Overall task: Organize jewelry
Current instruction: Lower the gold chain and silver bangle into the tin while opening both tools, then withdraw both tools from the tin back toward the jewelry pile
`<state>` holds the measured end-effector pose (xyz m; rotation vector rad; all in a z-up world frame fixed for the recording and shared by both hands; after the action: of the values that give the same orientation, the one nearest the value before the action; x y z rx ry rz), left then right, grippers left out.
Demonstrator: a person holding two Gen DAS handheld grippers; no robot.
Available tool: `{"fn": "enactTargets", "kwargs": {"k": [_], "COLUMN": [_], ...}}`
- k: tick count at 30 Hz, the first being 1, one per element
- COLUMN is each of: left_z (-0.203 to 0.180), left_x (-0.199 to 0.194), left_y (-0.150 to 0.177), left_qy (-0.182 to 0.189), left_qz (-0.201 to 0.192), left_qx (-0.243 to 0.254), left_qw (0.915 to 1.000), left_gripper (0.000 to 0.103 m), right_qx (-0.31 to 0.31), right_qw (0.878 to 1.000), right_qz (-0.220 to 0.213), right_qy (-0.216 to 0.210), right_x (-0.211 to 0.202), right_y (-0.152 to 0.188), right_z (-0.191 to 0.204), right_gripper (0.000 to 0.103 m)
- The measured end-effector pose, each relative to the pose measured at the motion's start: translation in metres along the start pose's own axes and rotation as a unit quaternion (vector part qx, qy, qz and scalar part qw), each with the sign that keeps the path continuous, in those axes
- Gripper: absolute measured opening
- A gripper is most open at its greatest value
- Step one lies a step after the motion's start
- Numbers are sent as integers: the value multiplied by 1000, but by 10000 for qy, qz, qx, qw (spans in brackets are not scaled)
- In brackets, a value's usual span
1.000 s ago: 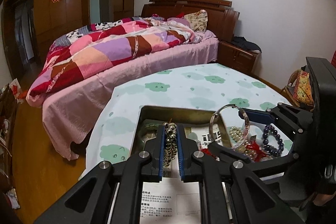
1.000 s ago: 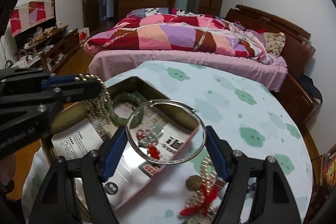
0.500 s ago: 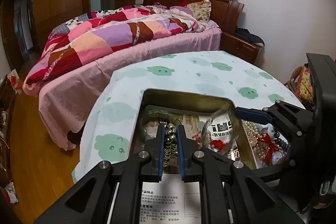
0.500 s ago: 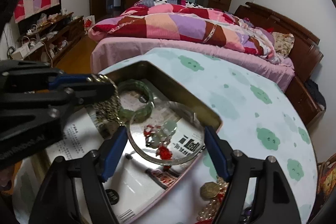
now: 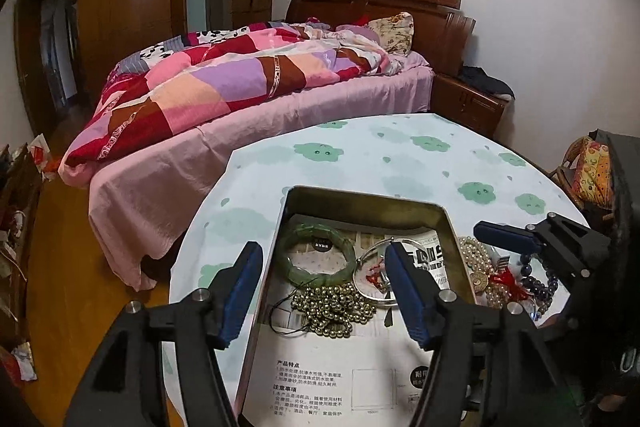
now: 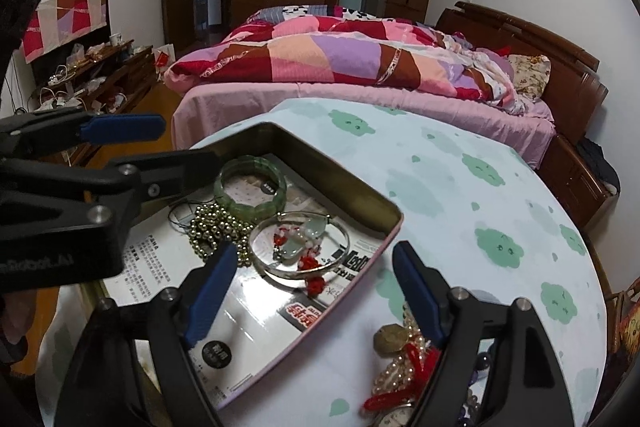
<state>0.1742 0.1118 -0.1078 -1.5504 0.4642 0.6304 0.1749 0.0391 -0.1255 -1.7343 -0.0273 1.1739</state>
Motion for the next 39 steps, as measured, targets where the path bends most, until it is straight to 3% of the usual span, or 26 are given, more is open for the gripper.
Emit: {"fn": "enactTargets", "kwargs": {"k": [8,17,29,33,39], "left_z": [-13,-35,-117,-141,-160], "left_x": [0,-16,-33,-28,-20], "left_y": [8,11,46,55,51], "left_qy": [-4,78,531,587,651], "left_qz": [96,17,122,249,278], "left_qx": [134,250,921,1158,1240], "left_qw": [9999,9997,9943,9912,9898], "left_gripper": [64,64,64,64,62], "right_qx": [167,642,1733,1964,1781], "right_qw": [9999,9978,9795,9757,9786], "right_qz": [-26,-65,196,150,6], "right_qy": [-4,125,1004,961,1035], "right_x": [-7,-33,-89,-92,-95], "right_y": [8,31,118,126,124], "right_z": [-8,-45,-145,-155,-149], "right_gripper": [82,82,82,82,82]}}
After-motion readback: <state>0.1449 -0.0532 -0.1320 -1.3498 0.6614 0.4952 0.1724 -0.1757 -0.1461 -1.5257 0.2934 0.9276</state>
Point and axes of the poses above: each gripper's, at about its wrist camera, not at the fingertips, and x roughly the way its jaws point, z to its left, y to its underside, the point moved 9 cm from there along x, roughly the way its jaws point, and after that the axes turned 5 degrees about -y, right-handed, at the moved point
